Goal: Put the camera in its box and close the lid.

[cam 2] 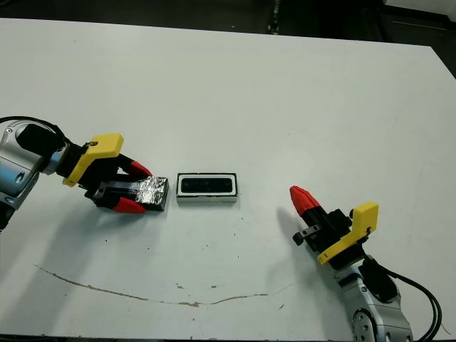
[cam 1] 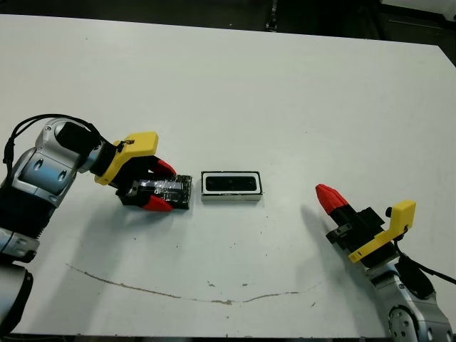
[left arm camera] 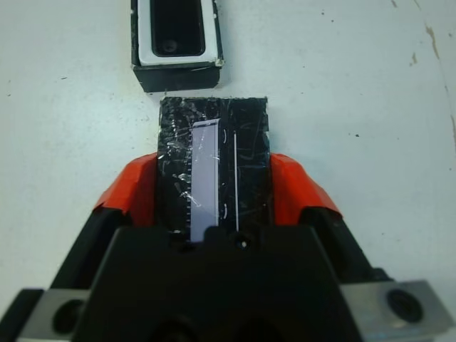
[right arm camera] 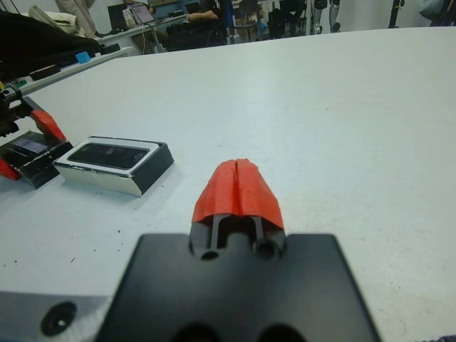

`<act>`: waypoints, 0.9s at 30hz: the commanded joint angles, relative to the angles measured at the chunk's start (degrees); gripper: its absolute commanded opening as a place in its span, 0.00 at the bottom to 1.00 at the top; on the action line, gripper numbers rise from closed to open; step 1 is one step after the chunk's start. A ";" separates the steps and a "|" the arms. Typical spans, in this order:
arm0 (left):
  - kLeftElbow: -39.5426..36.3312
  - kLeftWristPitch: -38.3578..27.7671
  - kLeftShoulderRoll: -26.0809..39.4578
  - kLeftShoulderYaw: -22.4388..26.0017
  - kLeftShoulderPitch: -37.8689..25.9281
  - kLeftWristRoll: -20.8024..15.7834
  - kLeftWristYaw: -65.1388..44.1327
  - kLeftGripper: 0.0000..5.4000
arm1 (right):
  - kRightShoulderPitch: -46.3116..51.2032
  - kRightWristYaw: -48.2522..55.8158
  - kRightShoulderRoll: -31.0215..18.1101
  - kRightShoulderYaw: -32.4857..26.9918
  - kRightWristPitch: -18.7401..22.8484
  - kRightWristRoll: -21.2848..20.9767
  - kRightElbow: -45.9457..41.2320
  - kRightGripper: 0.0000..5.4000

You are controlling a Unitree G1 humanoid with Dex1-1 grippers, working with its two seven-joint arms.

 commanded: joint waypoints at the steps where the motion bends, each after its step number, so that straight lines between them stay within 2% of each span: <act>1: -0.02 -0.77 0.41 0.18 0.44 0.70 1.00 0.58 | 0.71 -0.23 -1.01 -0.25 0.22 -0.42 -0.01 0.00; 8: -2.28 -1.33 -0.06 1.61 3.04 0.45 6.48 0.58 | 0.65 0.02 -0.87 -0.32 0.30 0.05 0.30 0.00; 17: -9.09 -4.70 -2.19 6.98 9.66 -0.48 19.14 0.58 | 0.75 -0.37 -0.99 -0.15 0.68 -0.13 -0.08 0.00; 20: -10.17 -3.40 -3.25 8.96 10.61 -2.30 21.60 0.58 | 0.61 0.25 -0.70 -0.15 -0.67 -0.27 0.71 0.00; 27: -9.46 5.01 -6.07 13.74 10.26 -12.24 21.40 0.58 | 0.64 -0.07 -0.75 -0.11 0.08 -0.05 0.59 0.00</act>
